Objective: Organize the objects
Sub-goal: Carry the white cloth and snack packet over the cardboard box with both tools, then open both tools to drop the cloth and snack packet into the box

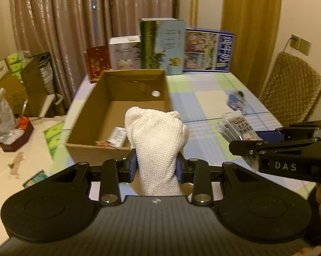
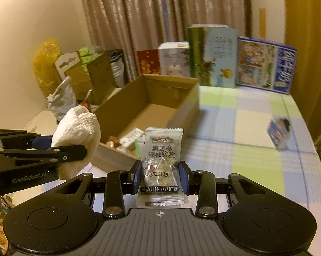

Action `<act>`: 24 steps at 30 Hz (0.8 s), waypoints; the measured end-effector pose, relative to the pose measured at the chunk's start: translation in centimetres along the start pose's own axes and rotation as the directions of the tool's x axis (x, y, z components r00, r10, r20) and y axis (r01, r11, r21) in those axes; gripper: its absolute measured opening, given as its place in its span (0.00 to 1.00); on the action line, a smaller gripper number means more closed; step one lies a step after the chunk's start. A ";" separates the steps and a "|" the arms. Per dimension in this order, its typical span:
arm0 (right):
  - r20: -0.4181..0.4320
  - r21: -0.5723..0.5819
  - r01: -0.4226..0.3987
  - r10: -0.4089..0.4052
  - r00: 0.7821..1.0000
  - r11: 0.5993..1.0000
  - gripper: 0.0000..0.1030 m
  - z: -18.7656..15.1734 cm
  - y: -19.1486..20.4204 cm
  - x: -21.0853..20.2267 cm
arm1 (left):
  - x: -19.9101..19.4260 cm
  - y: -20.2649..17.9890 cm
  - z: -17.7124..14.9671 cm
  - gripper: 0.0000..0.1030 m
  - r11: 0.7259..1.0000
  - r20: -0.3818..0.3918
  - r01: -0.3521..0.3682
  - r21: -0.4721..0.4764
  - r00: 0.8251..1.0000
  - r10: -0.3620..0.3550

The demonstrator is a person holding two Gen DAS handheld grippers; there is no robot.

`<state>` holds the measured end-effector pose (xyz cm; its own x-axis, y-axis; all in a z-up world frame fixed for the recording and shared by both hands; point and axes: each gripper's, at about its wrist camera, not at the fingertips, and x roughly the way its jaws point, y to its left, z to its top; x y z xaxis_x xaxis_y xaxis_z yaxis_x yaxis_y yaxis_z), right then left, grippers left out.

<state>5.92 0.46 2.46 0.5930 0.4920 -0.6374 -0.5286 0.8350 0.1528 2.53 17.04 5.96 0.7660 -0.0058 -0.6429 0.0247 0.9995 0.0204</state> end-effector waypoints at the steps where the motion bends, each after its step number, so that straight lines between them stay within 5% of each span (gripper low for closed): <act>1: -0.001 -0.002 -0.007 0.007 1.000 1.000 0.33 0.5 0.4 0.5 | 0.1 0.6 0.3 0.29 1.000 0.001 -0.010 0.002 1.000 0.010; 24: -0.020 0.031 -0.014 0.015 1.000 0.999 0.33 7.6 0.7 10.4 | 7.9 8.2 5.0 0.29 1.000 -0.033 -0.019 0.021 0.999 0.020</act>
<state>16.29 8.05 1.66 0.5727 0.4995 -0.6500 -0.5177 0.8352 0.1857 12.00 25.04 4.83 0.7448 0.0150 -0.6672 0.0233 0.9986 0.0484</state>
